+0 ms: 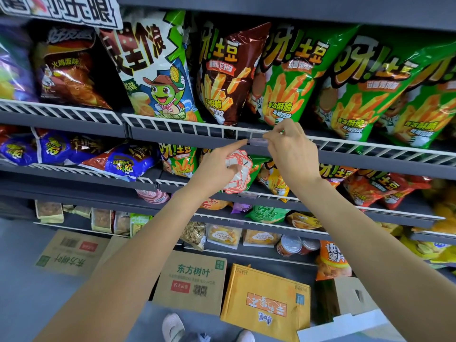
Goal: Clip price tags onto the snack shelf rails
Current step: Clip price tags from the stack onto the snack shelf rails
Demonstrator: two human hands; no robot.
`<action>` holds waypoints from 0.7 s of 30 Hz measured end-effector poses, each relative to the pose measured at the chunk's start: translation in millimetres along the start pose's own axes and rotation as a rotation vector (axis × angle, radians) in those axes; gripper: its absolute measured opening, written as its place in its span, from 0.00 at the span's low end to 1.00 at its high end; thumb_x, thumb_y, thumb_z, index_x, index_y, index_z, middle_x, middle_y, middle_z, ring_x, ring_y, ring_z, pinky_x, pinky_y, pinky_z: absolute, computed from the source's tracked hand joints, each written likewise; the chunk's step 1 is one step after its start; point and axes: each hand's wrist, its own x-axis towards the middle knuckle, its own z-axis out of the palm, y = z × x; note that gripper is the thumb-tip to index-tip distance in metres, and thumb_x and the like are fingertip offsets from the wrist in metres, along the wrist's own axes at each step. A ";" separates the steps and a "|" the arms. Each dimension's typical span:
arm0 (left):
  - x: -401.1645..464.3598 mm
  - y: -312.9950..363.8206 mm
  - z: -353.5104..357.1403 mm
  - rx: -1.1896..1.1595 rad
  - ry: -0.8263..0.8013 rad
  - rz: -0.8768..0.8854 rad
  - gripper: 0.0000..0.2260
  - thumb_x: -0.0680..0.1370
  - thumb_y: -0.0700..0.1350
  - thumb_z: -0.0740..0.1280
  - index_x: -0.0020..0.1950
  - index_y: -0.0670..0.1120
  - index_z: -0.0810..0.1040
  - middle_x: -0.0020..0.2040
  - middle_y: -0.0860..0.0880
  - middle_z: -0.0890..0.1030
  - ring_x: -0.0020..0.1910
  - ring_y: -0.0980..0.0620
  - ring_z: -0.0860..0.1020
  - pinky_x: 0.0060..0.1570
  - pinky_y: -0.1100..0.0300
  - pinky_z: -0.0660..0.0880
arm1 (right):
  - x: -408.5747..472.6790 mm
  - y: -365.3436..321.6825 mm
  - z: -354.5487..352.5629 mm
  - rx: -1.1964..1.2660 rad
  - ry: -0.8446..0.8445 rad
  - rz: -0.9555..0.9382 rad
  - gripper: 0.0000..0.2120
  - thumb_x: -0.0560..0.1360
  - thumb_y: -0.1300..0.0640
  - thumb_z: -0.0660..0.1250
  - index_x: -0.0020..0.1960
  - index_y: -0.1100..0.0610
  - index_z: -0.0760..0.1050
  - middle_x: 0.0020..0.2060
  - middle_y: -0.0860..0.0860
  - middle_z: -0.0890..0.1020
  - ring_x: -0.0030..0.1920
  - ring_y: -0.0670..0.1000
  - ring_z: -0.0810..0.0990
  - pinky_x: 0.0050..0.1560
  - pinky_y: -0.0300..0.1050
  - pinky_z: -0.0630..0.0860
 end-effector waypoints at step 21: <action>5.9 -2.9 1.3 -0.001 -0.012 0.019 0.27 0.78 0.42 0.65 0.74 0.57 0.62 0.71 0.49 0.69 0.71 0.46 0.66 0.65 0.55 0.65 | -9.9 -0.5 1.1 -0.138 -0.006 -0.043 0.21 0.56 0.76 0.71 0.46 0.60 0.80 0.42 0.55 0.80 0.38 0.57 0.78 0.23 0.36 0.59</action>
